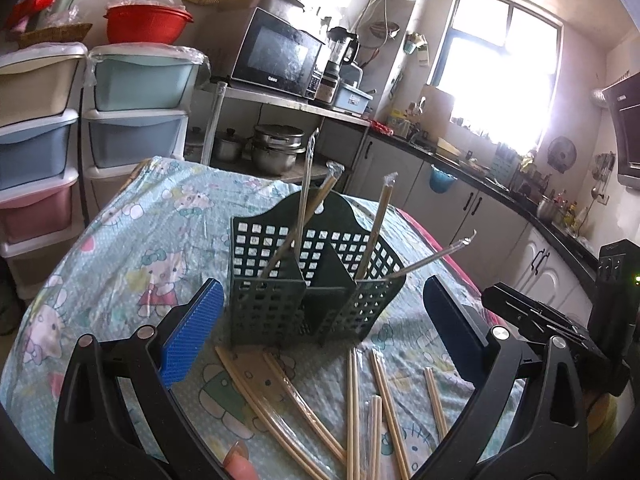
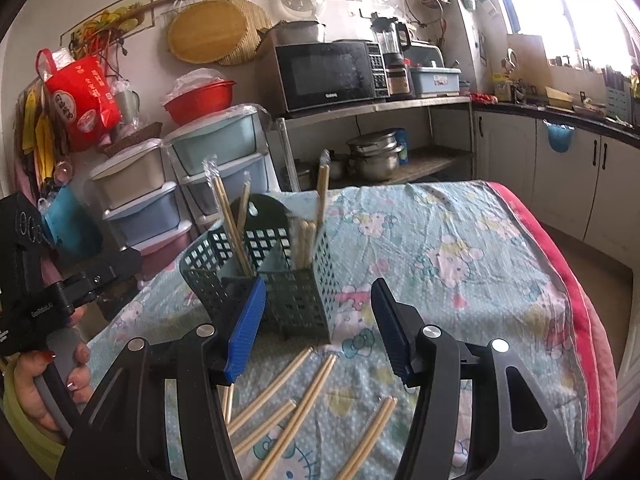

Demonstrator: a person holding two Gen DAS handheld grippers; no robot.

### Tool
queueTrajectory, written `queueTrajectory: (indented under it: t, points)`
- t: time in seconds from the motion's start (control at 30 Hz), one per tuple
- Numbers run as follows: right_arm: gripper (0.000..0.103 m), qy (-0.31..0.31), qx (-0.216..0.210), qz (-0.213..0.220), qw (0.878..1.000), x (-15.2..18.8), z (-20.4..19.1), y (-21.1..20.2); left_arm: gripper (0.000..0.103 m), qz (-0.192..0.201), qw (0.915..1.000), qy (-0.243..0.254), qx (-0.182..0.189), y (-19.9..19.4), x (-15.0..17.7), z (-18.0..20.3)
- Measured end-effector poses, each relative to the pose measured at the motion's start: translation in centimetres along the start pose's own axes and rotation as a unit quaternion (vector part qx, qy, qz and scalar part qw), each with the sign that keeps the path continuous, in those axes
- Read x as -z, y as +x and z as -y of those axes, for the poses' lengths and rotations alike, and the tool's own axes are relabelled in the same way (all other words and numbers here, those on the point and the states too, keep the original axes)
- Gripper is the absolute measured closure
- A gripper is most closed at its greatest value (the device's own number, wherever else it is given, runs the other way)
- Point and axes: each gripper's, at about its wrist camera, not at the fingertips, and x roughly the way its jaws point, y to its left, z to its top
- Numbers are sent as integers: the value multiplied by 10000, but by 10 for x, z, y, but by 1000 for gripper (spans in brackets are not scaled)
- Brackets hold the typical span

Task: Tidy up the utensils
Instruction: 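Withdraw both tools from the caddy and move toward the loose chopsticks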

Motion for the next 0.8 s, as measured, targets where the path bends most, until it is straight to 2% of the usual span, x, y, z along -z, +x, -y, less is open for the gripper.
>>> queueTrajectory:
  t: [0.27,0.53,0.8]
  points:
    - [50,116,70,-160,9998,10,10,0,11,-230,9997,78,59,9,12,7]
    - [50,152,122,-278,9994,18,15,1,13,-641,9975,208,191,27,29,16]
    - [51,176,172,-410,9989,26,22,3,36,-1142,9922,303,396,48,45,22]
